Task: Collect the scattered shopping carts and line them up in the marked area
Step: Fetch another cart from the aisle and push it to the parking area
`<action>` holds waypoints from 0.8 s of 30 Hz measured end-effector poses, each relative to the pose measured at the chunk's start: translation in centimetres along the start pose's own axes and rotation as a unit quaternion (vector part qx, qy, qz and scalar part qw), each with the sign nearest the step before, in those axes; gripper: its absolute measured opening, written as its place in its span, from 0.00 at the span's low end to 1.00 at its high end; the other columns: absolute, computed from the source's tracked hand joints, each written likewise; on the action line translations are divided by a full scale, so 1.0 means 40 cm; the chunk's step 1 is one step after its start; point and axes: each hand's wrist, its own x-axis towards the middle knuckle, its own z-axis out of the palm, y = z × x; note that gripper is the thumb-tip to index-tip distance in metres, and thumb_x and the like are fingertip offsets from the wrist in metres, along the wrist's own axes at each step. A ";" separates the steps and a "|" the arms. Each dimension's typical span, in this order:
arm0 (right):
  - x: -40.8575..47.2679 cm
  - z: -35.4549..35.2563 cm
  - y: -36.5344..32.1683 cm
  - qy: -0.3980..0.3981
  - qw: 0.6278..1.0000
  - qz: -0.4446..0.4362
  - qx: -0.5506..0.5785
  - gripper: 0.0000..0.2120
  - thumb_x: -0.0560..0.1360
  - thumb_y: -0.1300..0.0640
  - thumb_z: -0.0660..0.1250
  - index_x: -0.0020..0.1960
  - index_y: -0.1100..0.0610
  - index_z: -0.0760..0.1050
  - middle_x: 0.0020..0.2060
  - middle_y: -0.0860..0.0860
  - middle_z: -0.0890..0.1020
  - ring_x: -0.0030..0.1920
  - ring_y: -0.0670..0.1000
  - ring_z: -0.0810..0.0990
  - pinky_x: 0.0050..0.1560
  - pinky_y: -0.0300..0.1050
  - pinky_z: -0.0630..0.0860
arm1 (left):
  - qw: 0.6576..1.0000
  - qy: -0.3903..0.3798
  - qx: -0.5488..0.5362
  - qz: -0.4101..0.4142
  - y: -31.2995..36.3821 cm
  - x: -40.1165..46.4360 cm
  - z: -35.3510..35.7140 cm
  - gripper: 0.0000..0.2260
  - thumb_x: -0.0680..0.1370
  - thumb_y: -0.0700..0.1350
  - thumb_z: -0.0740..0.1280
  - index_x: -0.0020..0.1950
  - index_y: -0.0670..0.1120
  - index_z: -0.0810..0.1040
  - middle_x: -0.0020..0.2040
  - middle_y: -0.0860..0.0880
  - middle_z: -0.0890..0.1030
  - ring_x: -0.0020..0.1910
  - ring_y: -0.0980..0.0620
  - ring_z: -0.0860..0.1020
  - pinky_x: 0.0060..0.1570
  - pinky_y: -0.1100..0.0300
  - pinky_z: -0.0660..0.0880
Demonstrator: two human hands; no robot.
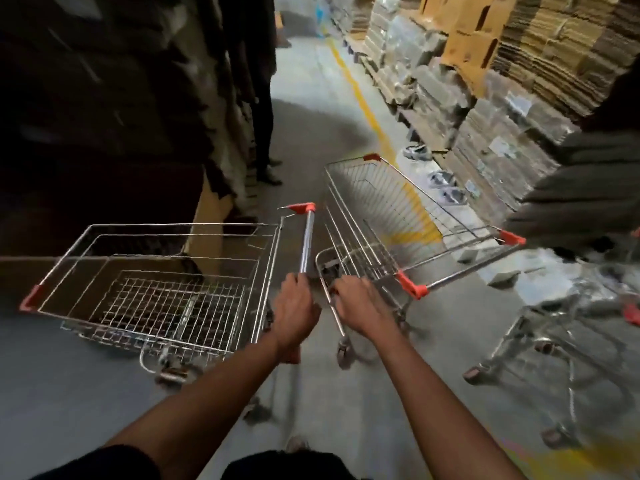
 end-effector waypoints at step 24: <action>0.473 0.061 0.047 -0.225 0.780 -0.568 -0.134 0.17 0.79 0.43 0.69 0.62 0.53 0.79 0.58 0.54 0.84 0.60 0.57 0.82 0.64 0.52 0.74 | 0.875 -0.055 -0.031 -0.481 0.112 -0.076 0.097 0.16 0.77 0.58 0.66 0.62 0.52 0.78 0.58 0.46 0.83 0.58 0.43 0.82 0.53 0.51 0.77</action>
